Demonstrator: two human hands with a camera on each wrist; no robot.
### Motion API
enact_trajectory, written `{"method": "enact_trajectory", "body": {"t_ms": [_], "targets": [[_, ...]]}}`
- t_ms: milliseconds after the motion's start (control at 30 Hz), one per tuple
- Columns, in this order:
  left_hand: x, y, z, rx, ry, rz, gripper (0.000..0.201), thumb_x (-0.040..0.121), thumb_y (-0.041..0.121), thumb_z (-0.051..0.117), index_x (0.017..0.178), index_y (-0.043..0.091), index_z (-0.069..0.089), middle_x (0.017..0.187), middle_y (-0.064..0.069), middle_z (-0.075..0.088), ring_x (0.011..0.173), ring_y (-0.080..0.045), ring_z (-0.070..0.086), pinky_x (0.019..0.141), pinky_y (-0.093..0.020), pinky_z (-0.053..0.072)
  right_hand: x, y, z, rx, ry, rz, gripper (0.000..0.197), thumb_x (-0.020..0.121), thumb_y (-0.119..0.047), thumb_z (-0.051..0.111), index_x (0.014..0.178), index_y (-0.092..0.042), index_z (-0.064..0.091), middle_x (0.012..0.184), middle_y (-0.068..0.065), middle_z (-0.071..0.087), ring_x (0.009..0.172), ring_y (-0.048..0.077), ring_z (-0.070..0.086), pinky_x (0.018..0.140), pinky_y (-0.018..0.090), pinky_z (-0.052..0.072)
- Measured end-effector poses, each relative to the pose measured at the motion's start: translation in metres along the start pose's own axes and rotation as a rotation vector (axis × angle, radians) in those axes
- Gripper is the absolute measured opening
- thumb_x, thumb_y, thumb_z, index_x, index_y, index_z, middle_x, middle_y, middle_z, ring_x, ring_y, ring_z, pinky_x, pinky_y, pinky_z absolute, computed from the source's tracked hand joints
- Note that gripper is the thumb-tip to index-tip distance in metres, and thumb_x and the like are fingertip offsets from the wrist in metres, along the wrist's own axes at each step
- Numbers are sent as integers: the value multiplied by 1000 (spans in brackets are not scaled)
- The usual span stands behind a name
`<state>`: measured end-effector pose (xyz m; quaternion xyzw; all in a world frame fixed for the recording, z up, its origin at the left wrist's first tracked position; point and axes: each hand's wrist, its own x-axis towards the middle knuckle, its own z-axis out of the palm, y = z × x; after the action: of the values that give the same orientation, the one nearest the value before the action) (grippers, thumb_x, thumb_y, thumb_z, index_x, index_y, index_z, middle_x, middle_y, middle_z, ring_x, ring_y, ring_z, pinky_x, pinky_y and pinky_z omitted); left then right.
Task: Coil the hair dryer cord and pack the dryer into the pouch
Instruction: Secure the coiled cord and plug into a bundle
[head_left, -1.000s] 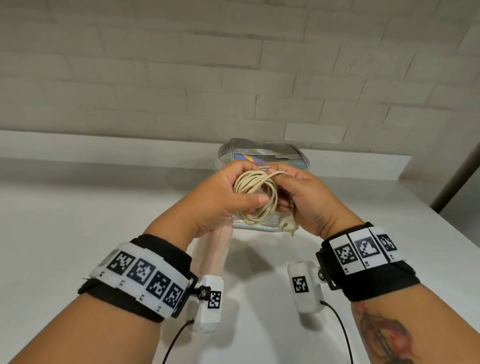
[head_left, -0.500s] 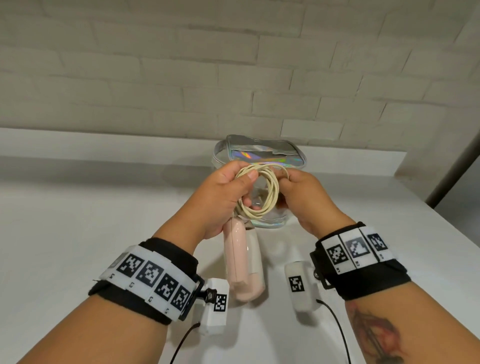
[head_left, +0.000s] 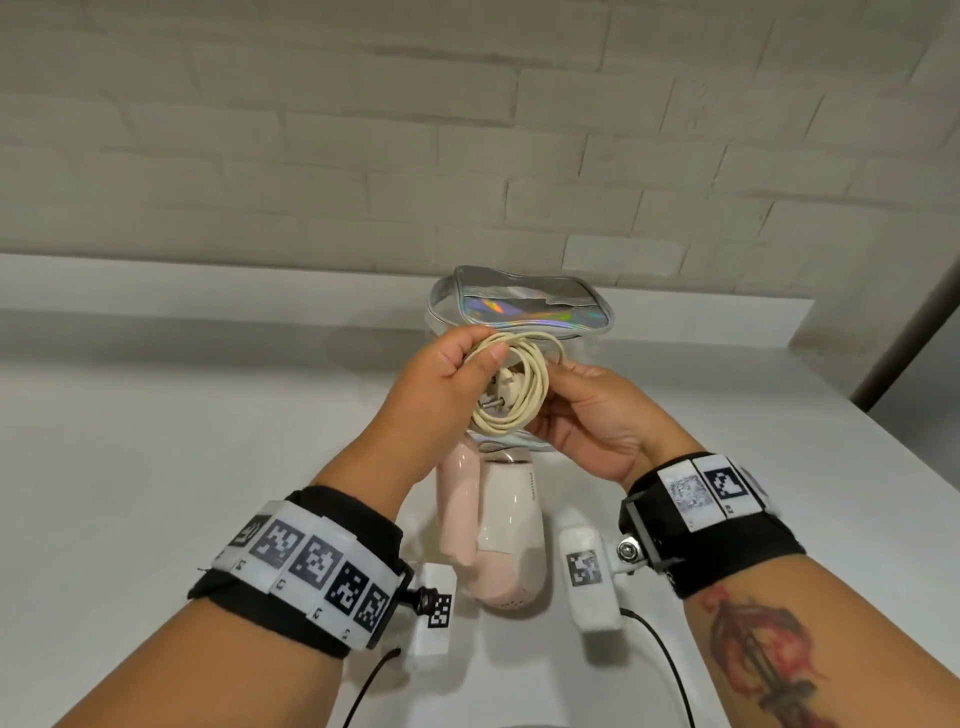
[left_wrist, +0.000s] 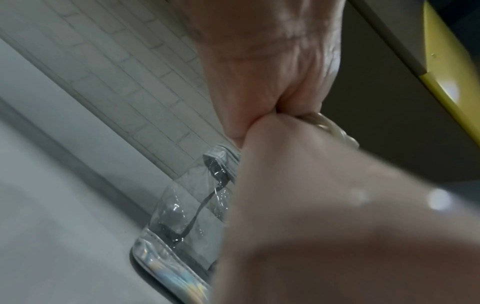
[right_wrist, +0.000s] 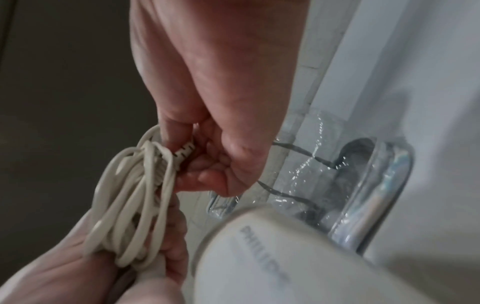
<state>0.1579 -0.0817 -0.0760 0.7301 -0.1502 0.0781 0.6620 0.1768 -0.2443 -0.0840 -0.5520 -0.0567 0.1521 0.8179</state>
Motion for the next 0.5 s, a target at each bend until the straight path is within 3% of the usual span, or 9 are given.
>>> {"method": "enact_trajectory", "body": {"t_ms": [133,233,300,433,500], "targets": [[1,1,4,-259,-3,-128,20,97,29,52,94,23,71,92,-6,75,83,-20,68,78,-40,57,-4,8,3,107,-89,32,22,85,-18,59,102,-7,68,95,14,68,82,21,66,70,30,57],[1,-1,6,-385,12,-194,24,97,19,52,82,24,70,80,0,73,69,-16,66,60,-28,57,-8,14,9,261,-176,11,28,81,-9,58,106,-1,66,92,16,72,80,23,71,80,39,59],[1,-3,7,-391,43,-202,21,96,19,54,80,23,67,74,2,71,64,-14,63,52,-25,54,-10,15,12,324,-245,11,29,84,-2,51,111,2,62,91,17,72,79,23,71,76,38,60],[1,-6,6,-384,71,-159,14,95,21,56,85,18,66,69,6,72,60,-9,66,54,-23,55,-9,8,11,91,-287,5,41,85,-2,55,125,5,51,102,15,68,90,24,67,88,39,53],[0,-6,6,-372,86,-148,14,95,20,56,86,18,66,65,6,69,57,-7,63,53,-22,53,-6,5,10,-6,-228,-12,44,84,2,59,126,4,47,102,13,66,87,20,68,80,33,58]]}}
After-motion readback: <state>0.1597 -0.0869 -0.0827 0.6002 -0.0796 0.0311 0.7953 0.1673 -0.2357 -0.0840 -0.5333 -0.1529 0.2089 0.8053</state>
